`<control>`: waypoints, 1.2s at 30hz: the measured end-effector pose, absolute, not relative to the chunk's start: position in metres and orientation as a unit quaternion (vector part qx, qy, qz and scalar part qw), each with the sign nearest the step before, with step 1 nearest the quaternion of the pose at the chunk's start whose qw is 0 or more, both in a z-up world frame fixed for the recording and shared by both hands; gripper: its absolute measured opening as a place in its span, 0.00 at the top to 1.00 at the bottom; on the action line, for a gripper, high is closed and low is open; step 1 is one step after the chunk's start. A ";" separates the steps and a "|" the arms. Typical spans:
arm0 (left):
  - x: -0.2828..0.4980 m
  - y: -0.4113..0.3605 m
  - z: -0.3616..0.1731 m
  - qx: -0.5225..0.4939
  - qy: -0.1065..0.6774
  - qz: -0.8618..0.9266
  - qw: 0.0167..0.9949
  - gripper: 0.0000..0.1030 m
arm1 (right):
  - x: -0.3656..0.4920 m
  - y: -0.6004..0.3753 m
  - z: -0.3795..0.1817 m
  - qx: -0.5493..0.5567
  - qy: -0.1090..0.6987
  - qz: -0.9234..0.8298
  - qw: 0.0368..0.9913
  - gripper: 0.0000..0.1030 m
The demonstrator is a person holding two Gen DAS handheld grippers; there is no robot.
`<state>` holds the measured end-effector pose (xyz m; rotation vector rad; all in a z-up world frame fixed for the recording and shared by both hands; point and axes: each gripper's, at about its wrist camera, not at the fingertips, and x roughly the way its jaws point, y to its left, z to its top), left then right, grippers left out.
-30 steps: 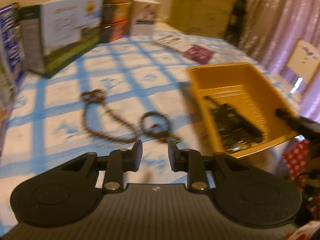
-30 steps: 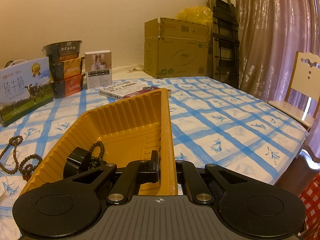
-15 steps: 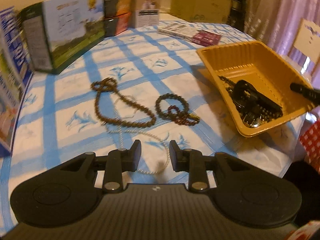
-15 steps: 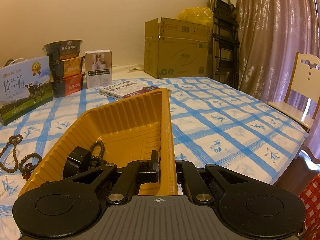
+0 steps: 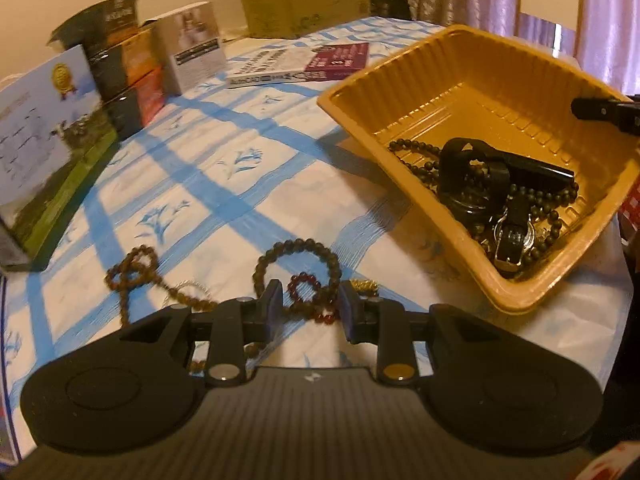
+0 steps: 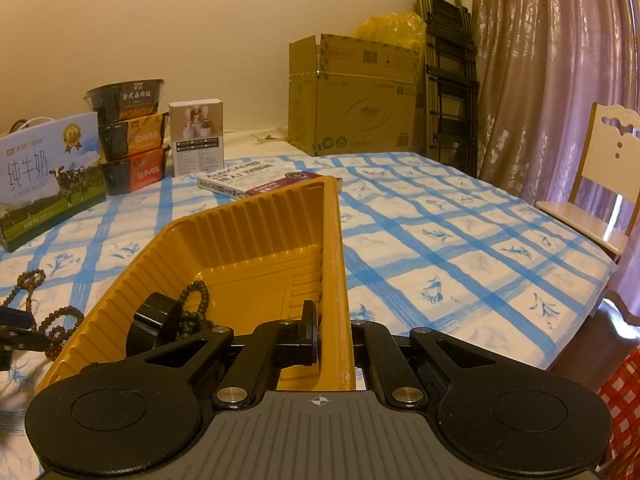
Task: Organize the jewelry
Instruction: 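Close the left tool on another brown bead strand, then carry the bead strand into the orange tray and open the left tool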
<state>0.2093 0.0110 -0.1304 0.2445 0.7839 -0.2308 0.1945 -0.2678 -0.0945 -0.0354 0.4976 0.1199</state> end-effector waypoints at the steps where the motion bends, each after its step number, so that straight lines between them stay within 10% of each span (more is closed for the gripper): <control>1: 0.212 0.012 -0.131 0.113 0.383 -0.117 0.909 0.74 | 0.195 -0.268 -0.094 -0.017 0.246 0.059 0.967 0.96; 12: 0.225 0.016 -0.140 0.076 0.404 -0.114 0.904 0.94 | 0.194 -0.268 -0.096 -0.017 0.247 0.058 0.967 0.96; 36: 0.202 0.005 -0.038 -0.087 0.312 -0.170 0.931 0.94 | 0.192 -0.264 -0.094 -0.030 0.240 0.061 0.968 0.96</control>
